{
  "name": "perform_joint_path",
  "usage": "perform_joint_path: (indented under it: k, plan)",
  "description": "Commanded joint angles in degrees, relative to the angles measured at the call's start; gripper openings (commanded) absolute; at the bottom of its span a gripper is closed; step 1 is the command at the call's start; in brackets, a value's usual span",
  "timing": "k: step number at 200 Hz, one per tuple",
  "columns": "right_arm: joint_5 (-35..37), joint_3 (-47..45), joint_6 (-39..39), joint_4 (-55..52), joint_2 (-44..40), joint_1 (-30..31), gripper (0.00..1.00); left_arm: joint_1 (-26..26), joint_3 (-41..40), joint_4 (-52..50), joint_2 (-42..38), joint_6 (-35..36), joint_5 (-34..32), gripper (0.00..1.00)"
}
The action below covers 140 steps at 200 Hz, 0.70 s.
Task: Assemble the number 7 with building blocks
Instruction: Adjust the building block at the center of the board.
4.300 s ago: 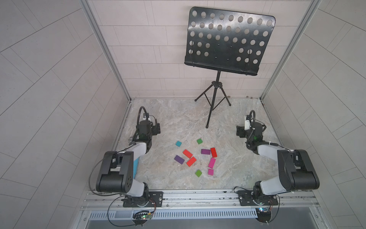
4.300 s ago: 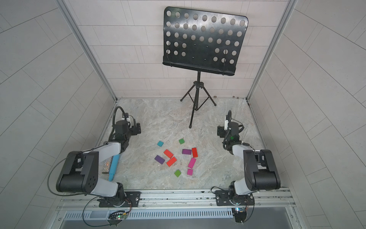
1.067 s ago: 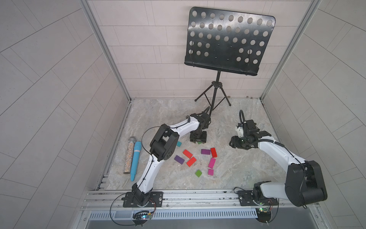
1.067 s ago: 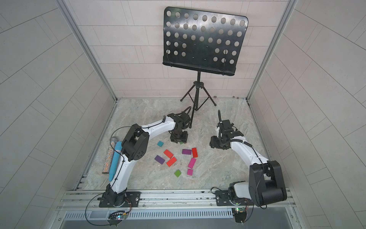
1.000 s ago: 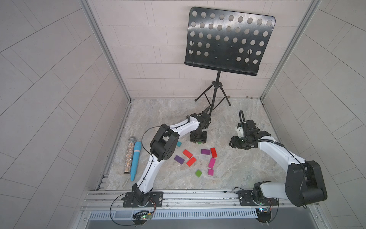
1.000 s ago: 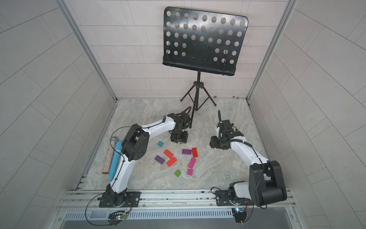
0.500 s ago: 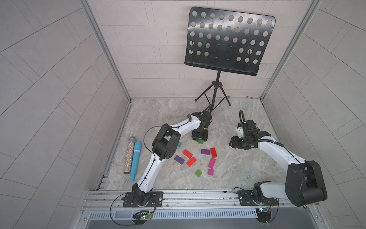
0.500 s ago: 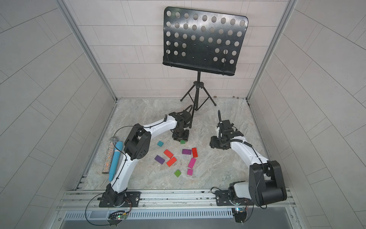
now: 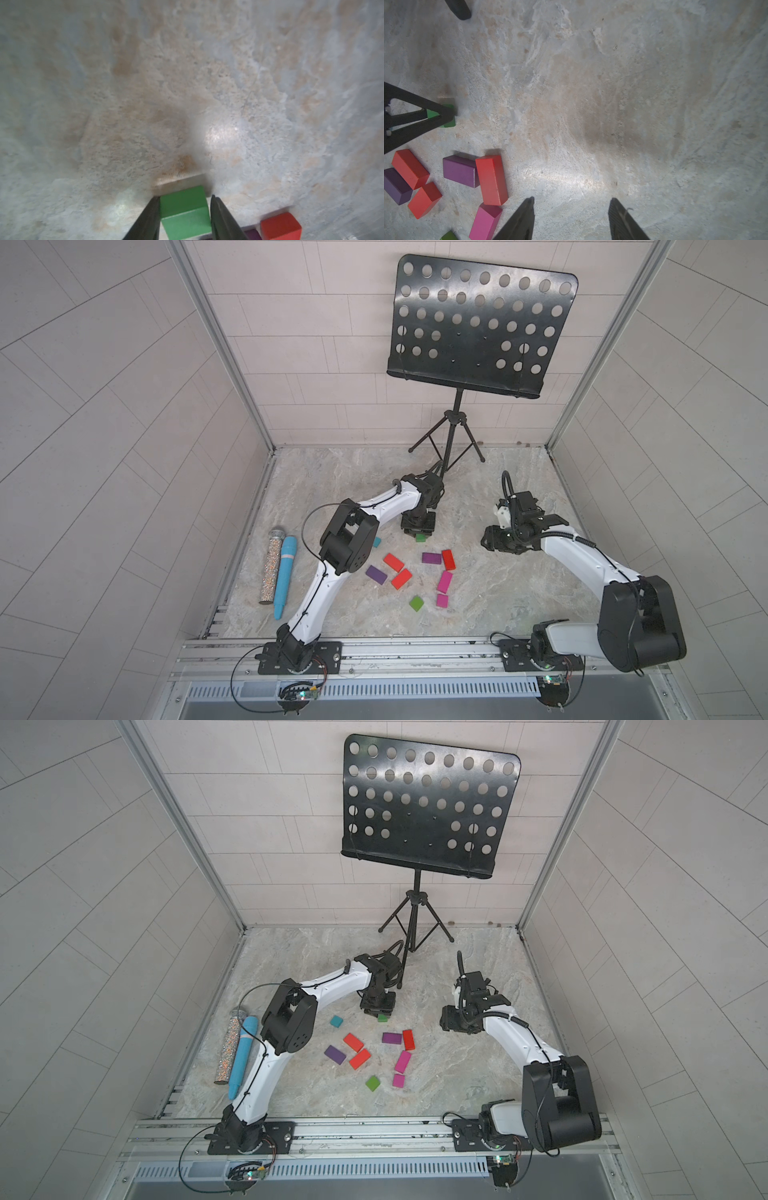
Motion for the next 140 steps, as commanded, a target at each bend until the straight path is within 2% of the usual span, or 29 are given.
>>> perform_joint_path:
  k: [1, 33, 66, 93, 140]
  plan:
    - [0.2, -0.2, -0.7, -0.5, 0.3, -0.1, 0.60, 0.2, 0.1, -1.8, 1.2, 0.0, -0.8, 0.40]
    - [0.2, 0.0, -0.7, -0.5, 0.4, -0.1, 0.60, 0.2, 1.3, -1.6, 1.5, 0.2, -0.5, 0.27]
    - [0.5, 1.0, -0.9, -0.5, 0.8, -0.1, 0.60, 0.1, 5.0, -1.0, 1.0, 0.4, -1.1, 0.26]
    - [0.2, 2.6, -1.4, -0.9, 1.8, -0.1, 0.60, 0.3, 10.2, -2.6, 3.1, 0.5, -1.3, 0.26]
    - [-0.4, 4.2, -1.0, -0.1, 3.2, -0.1, 0.59, 0.2, 14.6, -2.9, 6.5, -0.8, -1.6, 0.26]
